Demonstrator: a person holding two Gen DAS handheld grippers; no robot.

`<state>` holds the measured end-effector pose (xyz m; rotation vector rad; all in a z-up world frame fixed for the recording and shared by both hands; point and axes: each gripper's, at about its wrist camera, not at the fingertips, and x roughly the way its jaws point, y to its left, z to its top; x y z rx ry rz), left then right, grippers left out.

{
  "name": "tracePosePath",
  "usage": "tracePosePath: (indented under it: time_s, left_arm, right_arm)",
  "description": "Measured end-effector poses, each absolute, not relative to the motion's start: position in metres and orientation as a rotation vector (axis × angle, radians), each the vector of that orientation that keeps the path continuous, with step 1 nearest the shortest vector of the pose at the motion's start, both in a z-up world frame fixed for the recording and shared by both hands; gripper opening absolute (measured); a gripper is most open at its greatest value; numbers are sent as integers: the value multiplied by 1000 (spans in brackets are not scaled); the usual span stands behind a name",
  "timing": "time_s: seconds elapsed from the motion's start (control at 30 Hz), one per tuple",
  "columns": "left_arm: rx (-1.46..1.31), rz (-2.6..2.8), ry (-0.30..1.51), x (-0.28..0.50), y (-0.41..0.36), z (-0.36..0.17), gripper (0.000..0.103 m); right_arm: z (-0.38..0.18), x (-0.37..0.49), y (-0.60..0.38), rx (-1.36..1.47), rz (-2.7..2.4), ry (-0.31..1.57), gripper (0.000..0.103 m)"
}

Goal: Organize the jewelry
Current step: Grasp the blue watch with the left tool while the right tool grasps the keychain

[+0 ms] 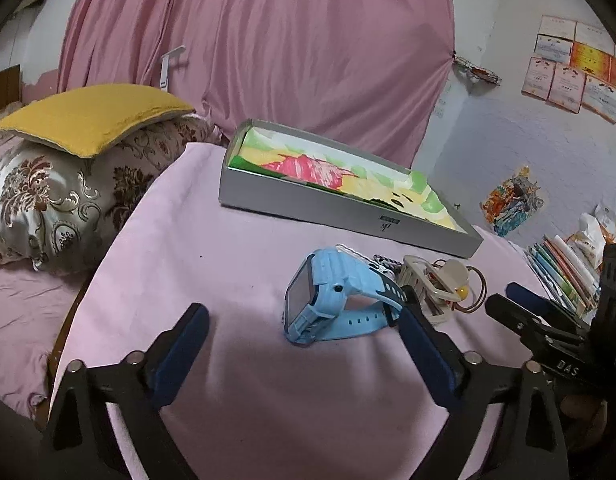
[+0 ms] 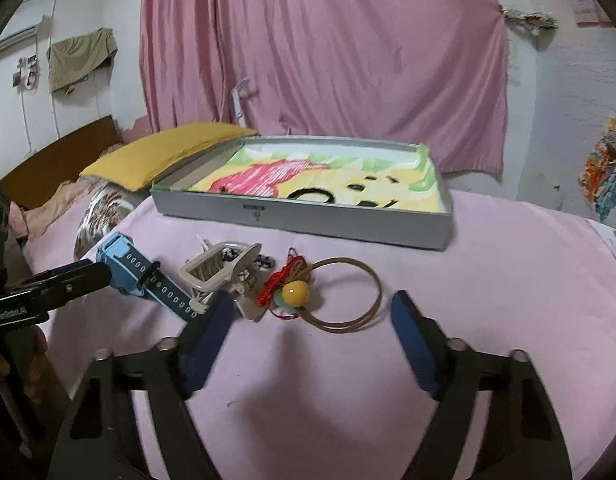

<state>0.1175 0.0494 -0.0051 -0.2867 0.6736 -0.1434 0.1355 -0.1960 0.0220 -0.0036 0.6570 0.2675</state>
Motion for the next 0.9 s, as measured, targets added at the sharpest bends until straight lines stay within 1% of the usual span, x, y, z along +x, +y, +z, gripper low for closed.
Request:
tracePosePath:
  time_s: [0.03, 0.1, 0.13, 0.2, 0.27, 0.37, 0.43, 0.5, 0.53, 0.6, 0.67, 0.83, 0.9]
  left_arm:
    - [-285, -144, 679, 119, 48, -5, 87]
    - [-279, -148, 695, 121, 47, -7, 79]
    - [-278, -149, 700, 122, 46, -7, 77]
    - [-273, -152, 714, 125, 45, -8, 69]
    - [-270, -153, 723, 127, 44, -8, 62]
    - [-260, -155, 736, 131, 41, -7, 56]
    - [-253, -157, 749, 134, 40, -7, 50]
    - [-246, -157, 764, 136, 38, -7, 42]
    - [-243, -155, 771, 137, 37, -8, 40]
    - [-239, -151, 787, 139, 36, -9, 29]
    - [-231, -139, 792, 140, 37, -9, 25]
    - [-221, -133, 795, 141, 37, -9, 24]
    - [-213, -124, 798, 141, 37, -9, 21]
  right_arm:
    - [20, 139, -193, -10, 273, 673, 59]
    - [18, 145, -190, -11, 286, 699, 47]
    - [17, 147, -189, -10, 289, 709, 44]
    - [15, 154, -186, -9, 296, 735, 36]
    - [14, 159, -185, -7, 299, 752, 35]
    - [12, 166, -183, 1, 311, 777, 34]
    - [10, 170, -182, 0, 317, 787, 30]
    - [9, 172, -180, -3, 318, 795, 29]
    - [8, 173, -180, -3, 320, 799, 28]
    - [6, 174, -179, -2, 325, 808, 20]
    - [5, 175, -179, 4, 332, 812, 20]
    - [0, 182, -180, 37, 370, 844, 20]
    - [0, 185, -179, 41, 376, 851, 20]
